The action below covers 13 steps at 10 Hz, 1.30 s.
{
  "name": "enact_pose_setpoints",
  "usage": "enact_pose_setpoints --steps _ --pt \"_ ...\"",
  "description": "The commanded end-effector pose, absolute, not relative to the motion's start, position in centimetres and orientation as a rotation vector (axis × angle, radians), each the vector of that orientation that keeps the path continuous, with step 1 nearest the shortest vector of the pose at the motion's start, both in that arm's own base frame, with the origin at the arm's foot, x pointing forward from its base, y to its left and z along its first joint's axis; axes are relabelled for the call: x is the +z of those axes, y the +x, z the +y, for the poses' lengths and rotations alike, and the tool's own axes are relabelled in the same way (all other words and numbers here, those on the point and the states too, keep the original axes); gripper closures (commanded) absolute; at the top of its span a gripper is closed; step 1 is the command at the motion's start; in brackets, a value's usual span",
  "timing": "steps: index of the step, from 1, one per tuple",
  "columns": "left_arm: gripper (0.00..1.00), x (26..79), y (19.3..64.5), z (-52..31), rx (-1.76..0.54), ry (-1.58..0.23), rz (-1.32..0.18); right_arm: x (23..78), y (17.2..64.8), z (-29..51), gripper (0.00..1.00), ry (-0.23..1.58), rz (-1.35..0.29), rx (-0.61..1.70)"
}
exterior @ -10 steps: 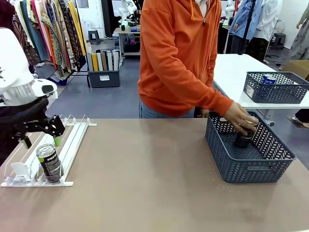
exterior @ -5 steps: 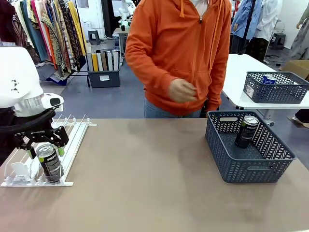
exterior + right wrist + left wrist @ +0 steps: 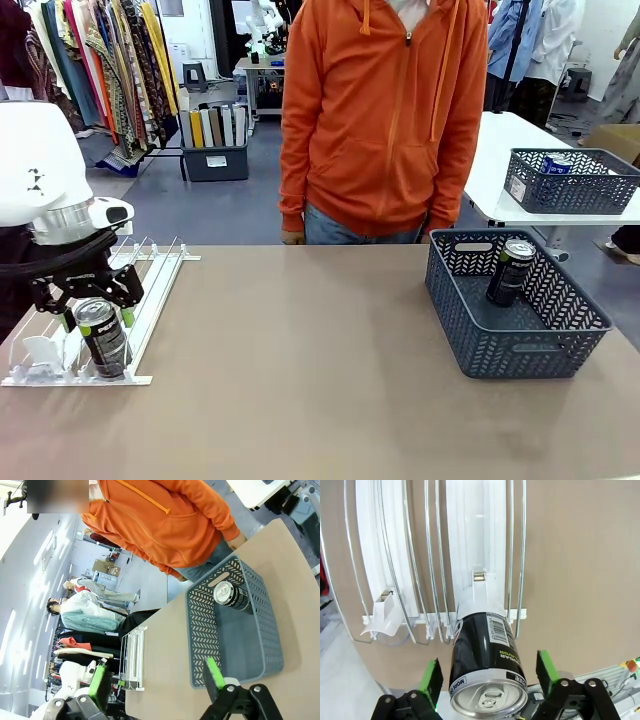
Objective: Retrieve and store the cans from the dispenser.
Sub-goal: Pick up one can from the Automatic Can Dispenser and place it in the middle of the table.
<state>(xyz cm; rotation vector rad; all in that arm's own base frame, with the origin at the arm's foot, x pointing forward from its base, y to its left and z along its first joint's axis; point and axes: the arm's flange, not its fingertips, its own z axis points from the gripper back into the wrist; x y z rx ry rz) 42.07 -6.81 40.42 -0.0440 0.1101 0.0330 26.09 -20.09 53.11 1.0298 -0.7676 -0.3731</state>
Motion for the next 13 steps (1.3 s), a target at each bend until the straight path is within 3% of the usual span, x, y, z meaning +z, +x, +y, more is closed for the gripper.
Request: enact_pose_setpoints --steps 1,8,13 --pt "1.0 40.9 42.2 -6.9 0.046 -0.02 0.116 53.1 26.5 -20.1 0.0 1.048 -0.807 -0.356" --pt "1.0 41.7 42.2 -6.7 0.044 -0.018 0.073 53.1 26.5 -20.1 0.0 1.048 -0.807 -0.356" --pt "1.0 55.4 36.8 -4.9 -0.025 -0.061 -0.184 53.1 26.5 -20.1 0.0 1.048 -0.807 -0.356"
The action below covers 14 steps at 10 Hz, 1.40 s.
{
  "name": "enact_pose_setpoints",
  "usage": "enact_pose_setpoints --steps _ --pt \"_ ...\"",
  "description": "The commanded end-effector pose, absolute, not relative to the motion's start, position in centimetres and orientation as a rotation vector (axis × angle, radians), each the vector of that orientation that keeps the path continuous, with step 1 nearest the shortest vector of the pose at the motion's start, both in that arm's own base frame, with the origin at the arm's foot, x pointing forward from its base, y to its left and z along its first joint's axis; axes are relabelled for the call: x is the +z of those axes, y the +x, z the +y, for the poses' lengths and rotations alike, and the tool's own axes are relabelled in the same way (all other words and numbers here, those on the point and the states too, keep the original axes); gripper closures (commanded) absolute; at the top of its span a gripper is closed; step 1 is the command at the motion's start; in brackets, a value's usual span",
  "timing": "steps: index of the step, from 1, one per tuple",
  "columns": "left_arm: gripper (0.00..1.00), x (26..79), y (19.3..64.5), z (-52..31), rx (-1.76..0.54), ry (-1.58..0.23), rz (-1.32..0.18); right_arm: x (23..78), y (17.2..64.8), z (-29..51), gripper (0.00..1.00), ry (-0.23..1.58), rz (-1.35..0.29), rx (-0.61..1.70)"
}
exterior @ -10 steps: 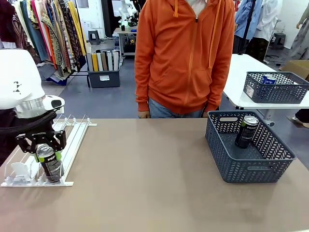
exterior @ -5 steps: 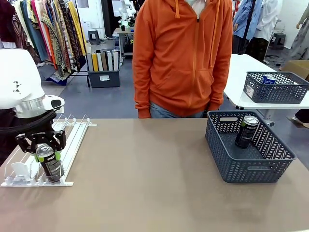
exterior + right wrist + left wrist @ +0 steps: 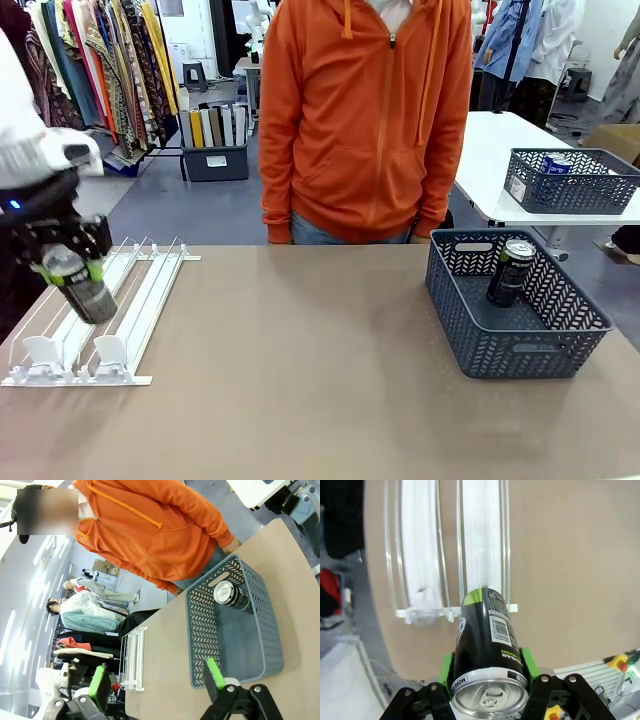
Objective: Retrieve and store the cans from the dispenser.
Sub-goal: Pick up one can from the Automatic Can Dispenser and place it in the middle of the table.
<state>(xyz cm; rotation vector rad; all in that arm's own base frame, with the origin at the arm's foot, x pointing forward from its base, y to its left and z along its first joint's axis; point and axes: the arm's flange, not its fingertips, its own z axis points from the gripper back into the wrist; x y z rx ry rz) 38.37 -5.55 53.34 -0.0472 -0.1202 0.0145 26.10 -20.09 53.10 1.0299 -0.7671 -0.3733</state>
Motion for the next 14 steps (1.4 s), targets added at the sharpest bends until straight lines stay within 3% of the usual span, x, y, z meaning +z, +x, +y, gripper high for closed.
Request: enact_pose_setpoints --steps 1,5,6,9,11,14 --pt "1.0 56.5 35.0 -4.9 -0.052 -0.09 -0.223 53.1 26.5 -20.1 0.0 1.048 -0.807 -0.356" --pt "1.0 56.1 33.7 -3.4 0.017 -0.172 -0.245 53.1 26.5 -20.1 0.0 1.048 -0.807 -0.356" --pt "1.0 57.7 33.0 -4.7 -0.022 -0.092 -0.251 53.1 26.5 -20.1 0.0 1.048 -0.807 -0.356" --pt "1.0 57.7 33.0 -4.7 -0.022 -0.092 -0.251 53.1 26.5 -20.1 0.0 1.048 -0.807 -0.356" --pt "1.0 56.5 33.0 -4.4 -0.055 -0.208 -0.255 53.1 26.5 -20.1 0.0 1.048 -0.807 -0.356" --pt "1.0 58.9 37.6 -11.6 -0.215 -0.263 -0.219 53.1 26.5 -20.1 0.0 1.048 -0.807 -0.356"
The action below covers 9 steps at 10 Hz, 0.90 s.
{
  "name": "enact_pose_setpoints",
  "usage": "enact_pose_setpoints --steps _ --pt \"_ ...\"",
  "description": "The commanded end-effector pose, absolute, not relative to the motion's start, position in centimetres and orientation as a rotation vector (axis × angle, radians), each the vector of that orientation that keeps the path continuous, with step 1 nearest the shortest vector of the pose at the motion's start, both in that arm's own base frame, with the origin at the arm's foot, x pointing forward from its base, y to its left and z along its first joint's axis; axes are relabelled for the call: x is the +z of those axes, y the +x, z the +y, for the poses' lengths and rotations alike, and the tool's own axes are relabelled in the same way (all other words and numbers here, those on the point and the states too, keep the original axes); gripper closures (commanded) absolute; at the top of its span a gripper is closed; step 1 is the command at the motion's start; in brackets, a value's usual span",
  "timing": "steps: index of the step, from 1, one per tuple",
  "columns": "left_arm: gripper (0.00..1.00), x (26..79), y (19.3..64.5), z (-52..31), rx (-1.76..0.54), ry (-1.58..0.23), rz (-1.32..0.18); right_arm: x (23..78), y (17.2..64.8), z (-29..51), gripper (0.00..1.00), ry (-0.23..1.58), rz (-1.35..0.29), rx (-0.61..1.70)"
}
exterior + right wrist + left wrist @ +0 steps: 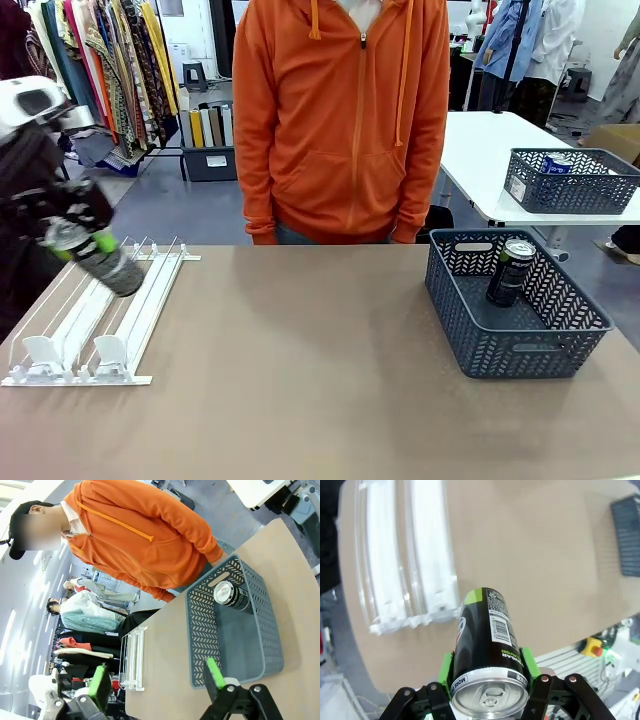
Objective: Retrieve and store the cans from the dispenser.
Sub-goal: Pick up one can from the Automatic Can Dispenser and place it in the middle of the table.
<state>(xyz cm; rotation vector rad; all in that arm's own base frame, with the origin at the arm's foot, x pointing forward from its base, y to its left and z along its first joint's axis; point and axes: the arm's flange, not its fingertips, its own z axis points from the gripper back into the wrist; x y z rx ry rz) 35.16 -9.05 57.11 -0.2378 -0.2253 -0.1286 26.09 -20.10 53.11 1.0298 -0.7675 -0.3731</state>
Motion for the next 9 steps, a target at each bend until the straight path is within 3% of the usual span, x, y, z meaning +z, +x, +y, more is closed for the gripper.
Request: enact_pose_setpoints --steps 1,5,9 --pt "1.0 59.2 40.0 -15.6 -0.311 -0.259 -0.189 53.1 26.5 -20.1 0.0 1.048 -0.807 -0.356" --pt "1.0 54.7 45.7 -35.4 -0.495 -0.149 -0.086 53.1 26.5 -20.1 0.0 1.048 -0.807 -0.356" --pt "1.0 47.3 46.0 -43.2 -0.619 -0.041 0.0 53.1 26.5 -20.1 0.0 1.048 -0.807 -0.356"
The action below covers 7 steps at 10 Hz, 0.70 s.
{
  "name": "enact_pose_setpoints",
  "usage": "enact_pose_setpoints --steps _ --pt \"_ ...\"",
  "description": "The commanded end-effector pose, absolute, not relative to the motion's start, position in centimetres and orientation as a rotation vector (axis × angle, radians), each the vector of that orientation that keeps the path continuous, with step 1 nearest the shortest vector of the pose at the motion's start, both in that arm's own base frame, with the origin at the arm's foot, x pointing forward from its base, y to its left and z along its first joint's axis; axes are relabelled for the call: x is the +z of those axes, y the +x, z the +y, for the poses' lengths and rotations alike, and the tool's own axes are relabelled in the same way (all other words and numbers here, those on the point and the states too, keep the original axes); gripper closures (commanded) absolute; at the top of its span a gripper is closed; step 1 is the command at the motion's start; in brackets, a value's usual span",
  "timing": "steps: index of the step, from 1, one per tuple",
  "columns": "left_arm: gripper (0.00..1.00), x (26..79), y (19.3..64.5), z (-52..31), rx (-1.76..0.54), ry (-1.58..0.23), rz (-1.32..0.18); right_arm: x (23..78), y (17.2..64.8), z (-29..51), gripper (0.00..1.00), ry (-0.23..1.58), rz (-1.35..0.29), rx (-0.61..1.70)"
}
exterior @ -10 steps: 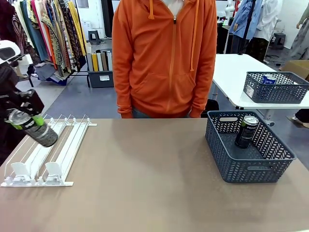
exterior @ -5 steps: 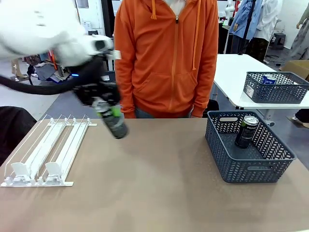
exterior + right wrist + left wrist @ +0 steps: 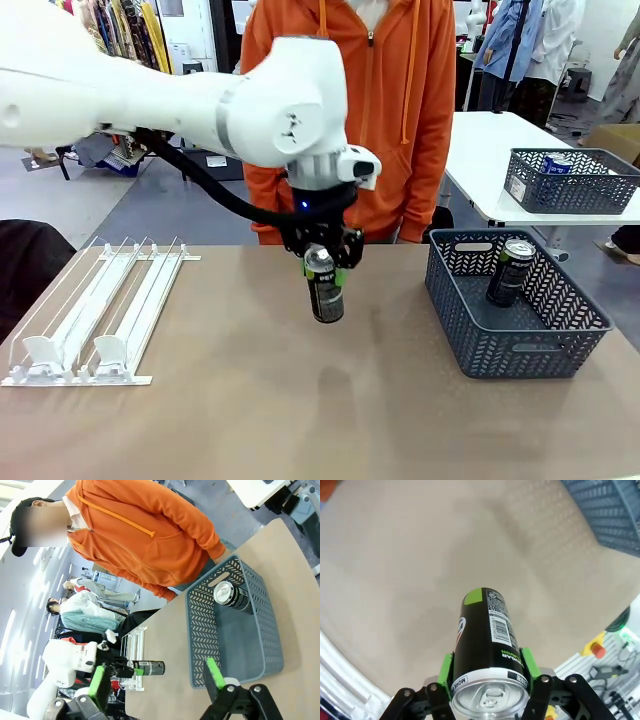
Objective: Retrieve and store the cans from the dispenser.
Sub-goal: Pick up one can from the Automatic Can Dispenser and place it in the middle of the table.
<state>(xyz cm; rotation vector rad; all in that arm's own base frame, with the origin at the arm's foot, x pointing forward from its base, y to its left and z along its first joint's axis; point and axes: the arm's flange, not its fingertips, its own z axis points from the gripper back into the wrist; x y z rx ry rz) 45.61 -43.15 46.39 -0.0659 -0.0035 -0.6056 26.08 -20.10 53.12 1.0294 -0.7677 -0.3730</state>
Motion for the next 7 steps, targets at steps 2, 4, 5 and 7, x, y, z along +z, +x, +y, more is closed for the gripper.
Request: enact_pose_setpoints --steps 2,4,5,7 --pt "1.0 42.9 44.0 -42.7 -0.779 0.036 -0.004 53.1 26.5 -20.1 0.0 1.048 -0.807 -0.356" --pt "1.0 41.1 43.7 -41.4 -0.834 0.13 -0.016 53.1 26.5 -20.1 0.0 1.048 -0.807 -0.356" --pt "1.0 40.8 43.2 -41.2 -0.858 0.143 0.018 53.1 26.5 -20.1 0.0 1.048 -0.807 -0.356" --pt "1.0 40.6 43.6 -41.4 -0.864 0.121 0.046 53.1 26.5 -20.1 0.0 1.048 -0.807 -0.356"
